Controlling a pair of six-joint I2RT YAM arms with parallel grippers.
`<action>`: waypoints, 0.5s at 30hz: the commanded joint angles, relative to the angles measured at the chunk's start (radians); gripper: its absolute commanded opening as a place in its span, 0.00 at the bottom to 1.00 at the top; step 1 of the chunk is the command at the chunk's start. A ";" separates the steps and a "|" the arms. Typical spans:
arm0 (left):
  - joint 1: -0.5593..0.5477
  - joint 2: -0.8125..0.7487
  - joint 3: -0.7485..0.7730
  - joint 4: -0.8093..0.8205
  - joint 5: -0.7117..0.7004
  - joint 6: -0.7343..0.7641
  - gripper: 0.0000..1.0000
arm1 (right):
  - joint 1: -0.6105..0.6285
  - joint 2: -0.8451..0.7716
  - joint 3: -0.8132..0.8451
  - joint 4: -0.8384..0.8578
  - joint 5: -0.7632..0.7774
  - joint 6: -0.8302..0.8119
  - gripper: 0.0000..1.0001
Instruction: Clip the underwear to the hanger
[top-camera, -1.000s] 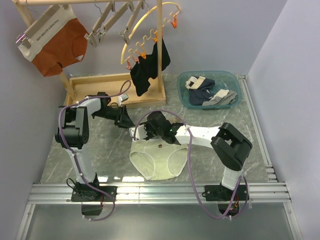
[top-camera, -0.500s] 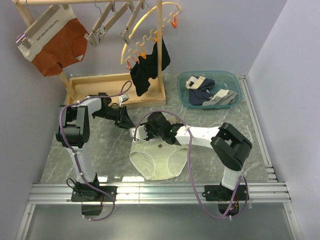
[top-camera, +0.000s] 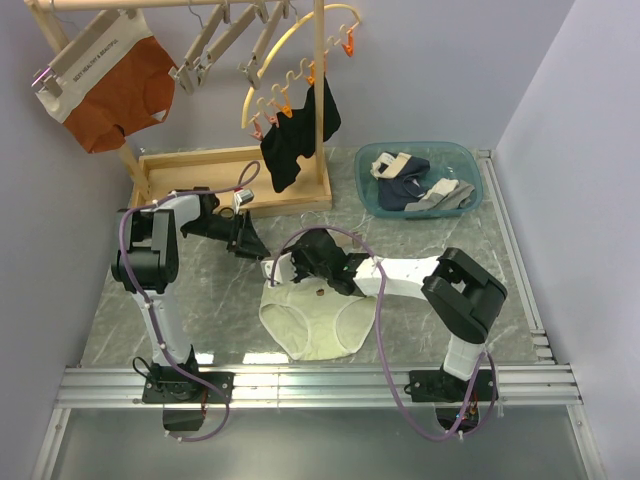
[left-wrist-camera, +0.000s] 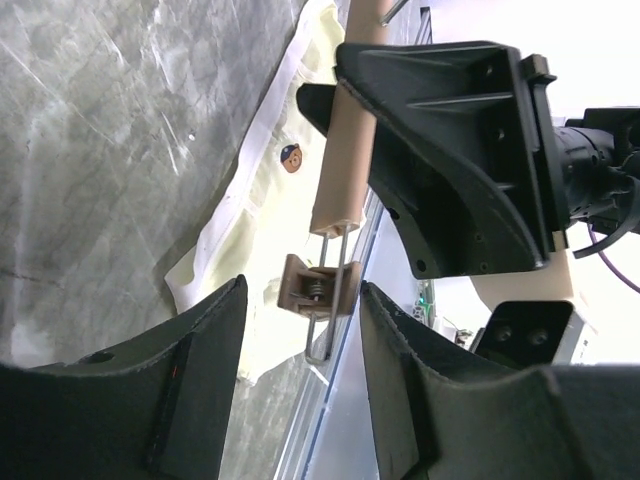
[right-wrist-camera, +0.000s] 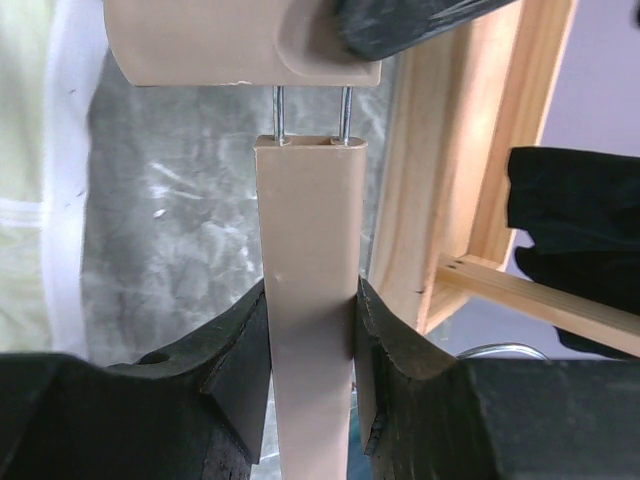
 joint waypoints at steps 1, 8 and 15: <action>0.000 0.002 0.025 -0.034 0.032 0.026 0.54 | 0.013 -0.056 -0.002 0.098 0.021 -0.013 0.00; 0.000 -0.005 0.026 -0.031 0.033 0.026 0.42 | 0.013 -0.056 0.001 0.081 0.013 -0.018 0.00; 0.002 0.011 0.045 -0.055 0.047 0.046 0.47 | 0.018 -0.060 -0.007 0.070 0.009 -0.023 0.00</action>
